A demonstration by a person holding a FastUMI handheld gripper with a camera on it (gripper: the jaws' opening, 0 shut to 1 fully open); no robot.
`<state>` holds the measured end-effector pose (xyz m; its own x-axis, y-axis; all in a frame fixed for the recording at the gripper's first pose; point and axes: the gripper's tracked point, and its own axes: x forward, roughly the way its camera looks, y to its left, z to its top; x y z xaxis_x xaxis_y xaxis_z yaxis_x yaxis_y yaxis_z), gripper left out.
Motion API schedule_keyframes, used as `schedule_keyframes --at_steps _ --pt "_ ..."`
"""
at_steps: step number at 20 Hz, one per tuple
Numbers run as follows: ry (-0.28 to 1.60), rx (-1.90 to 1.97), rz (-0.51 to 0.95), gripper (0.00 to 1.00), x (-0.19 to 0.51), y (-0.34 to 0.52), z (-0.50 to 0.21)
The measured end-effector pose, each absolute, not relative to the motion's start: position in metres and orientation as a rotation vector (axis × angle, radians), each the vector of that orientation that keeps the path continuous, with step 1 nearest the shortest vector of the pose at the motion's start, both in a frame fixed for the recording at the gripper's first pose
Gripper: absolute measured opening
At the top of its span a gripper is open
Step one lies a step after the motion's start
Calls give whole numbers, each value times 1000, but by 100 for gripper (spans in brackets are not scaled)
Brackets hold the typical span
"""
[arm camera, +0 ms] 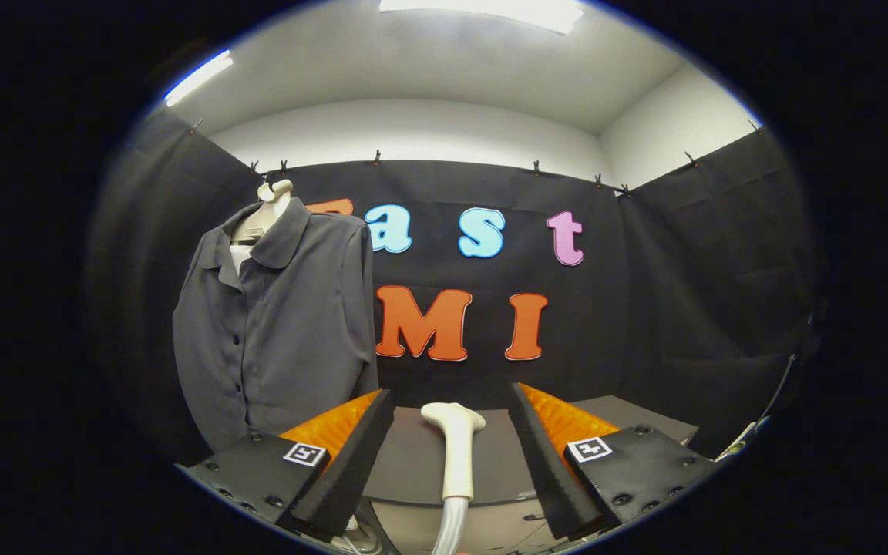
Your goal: Iron the clothes twice with a garment steamer, once on the left side and once on the right side.
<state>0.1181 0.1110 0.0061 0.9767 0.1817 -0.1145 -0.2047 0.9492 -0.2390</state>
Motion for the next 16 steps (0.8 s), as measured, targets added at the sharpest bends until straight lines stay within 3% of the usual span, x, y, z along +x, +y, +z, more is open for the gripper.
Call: schedule_keyframes --at_steps 7,16 --pt "446 -285 235 98 221 108 -91" --pt "806 -193 147 99 264 70 -198"
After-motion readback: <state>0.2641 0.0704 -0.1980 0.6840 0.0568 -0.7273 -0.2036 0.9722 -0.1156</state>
